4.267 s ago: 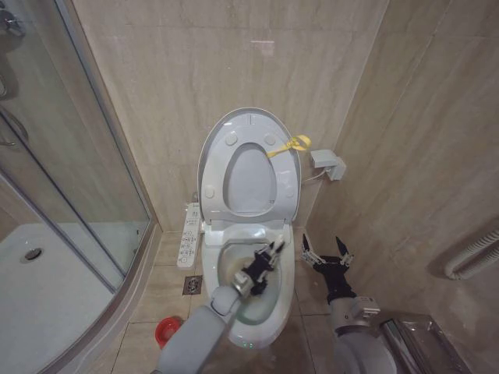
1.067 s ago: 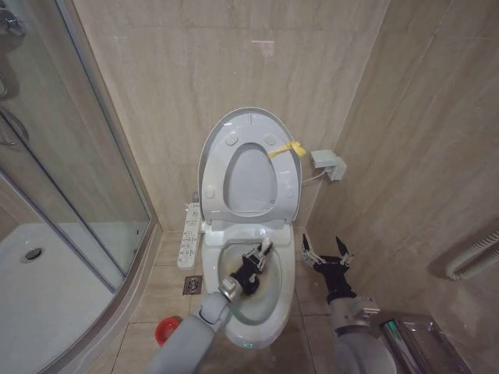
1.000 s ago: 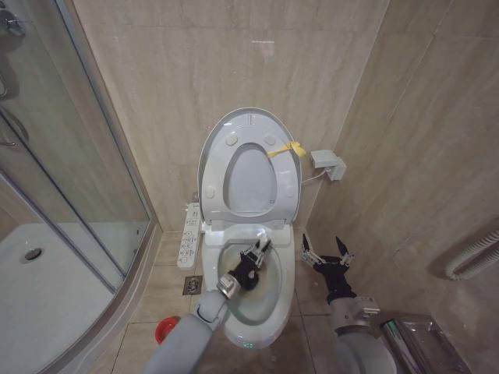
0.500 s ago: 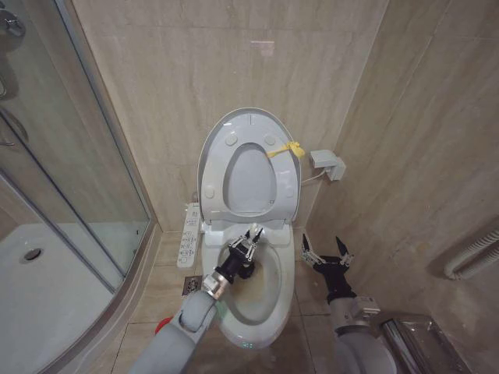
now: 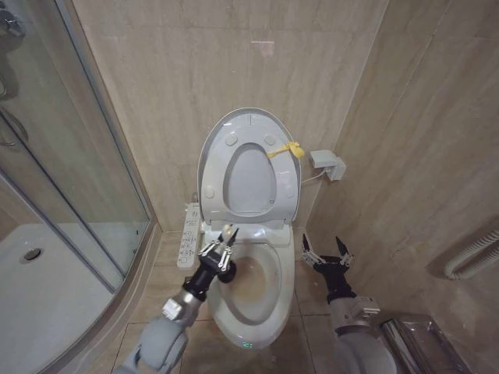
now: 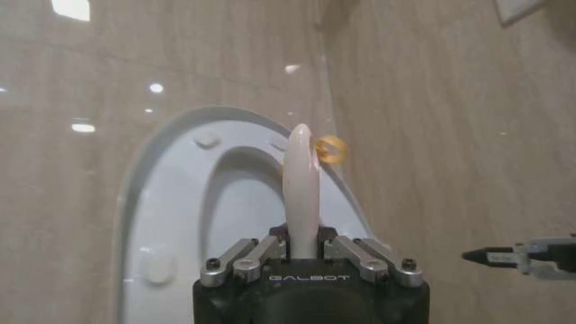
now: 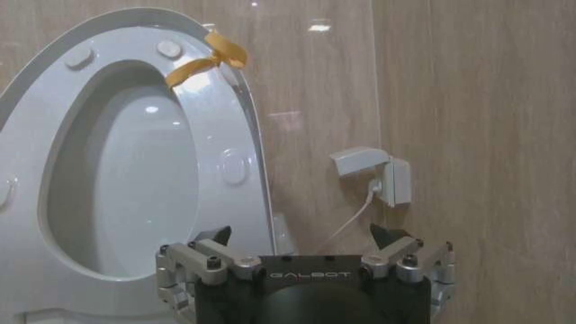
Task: Open the toilet lid, clean the toilet bowl with a toilet brush, close the toilet lid, and flush.
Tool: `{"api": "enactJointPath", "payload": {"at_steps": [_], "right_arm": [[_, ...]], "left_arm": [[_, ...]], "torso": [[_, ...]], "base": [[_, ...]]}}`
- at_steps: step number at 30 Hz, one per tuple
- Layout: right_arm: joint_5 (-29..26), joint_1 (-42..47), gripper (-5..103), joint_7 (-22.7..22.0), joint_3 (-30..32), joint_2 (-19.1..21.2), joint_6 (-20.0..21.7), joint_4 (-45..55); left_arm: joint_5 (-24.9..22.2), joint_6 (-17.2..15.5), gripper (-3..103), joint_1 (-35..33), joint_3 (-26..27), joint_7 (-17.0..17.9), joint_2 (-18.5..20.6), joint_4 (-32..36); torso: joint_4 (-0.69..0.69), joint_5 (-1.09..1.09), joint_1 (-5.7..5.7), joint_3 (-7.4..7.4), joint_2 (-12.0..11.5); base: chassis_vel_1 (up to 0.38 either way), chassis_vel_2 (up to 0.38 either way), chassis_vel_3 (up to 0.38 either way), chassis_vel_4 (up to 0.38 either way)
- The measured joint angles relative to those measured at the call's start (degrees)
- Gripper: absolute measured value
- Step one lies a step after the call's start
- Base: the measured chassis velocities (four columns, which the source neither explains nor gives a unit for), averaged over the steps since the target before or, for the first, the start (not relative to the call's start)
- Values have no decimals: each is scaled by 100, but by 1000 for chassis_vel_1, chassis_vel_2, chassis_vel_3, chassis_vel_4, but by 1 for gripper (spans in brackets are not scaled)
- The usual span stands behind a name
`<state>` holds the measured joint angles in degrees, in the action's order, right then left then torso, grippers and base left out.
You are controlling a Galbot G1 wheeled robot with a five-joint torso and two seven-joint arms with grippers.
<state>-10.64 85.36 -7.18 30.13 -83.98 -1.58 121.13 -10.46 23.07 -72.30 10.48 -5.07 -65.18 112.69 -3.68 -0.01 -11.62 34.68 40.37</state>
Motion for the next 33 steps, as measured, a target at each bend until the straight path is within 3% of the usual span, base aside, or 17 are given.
{"api": "enactJointPath", "payload": {"at_steps": [8,17,25,33], "right_arm": [[0,0,100,1,-1,0,0,0],[0,0,100,1,-1,0,0,0],[0,0,100,1,0,0,0,0],[0,0,100,1,0,0,0,0]], "left_arm": [[124,100,18,-1280,1085,21,24,881],[283,399,18,-2470,1781,30,-281,1446],[341,640,18,-2659,2203,191,-462,1182],[448,766,18,-2353,2405,483,-552,246]], "torso": [[1,0,0,0,0],[2,1,0,0,0],[1,1,0,0,0],[1,0,0,1,0]], "base": [[0,0,0,0],[0,0,0,0],[0,0,0,0],[0,0,0,0]]}}
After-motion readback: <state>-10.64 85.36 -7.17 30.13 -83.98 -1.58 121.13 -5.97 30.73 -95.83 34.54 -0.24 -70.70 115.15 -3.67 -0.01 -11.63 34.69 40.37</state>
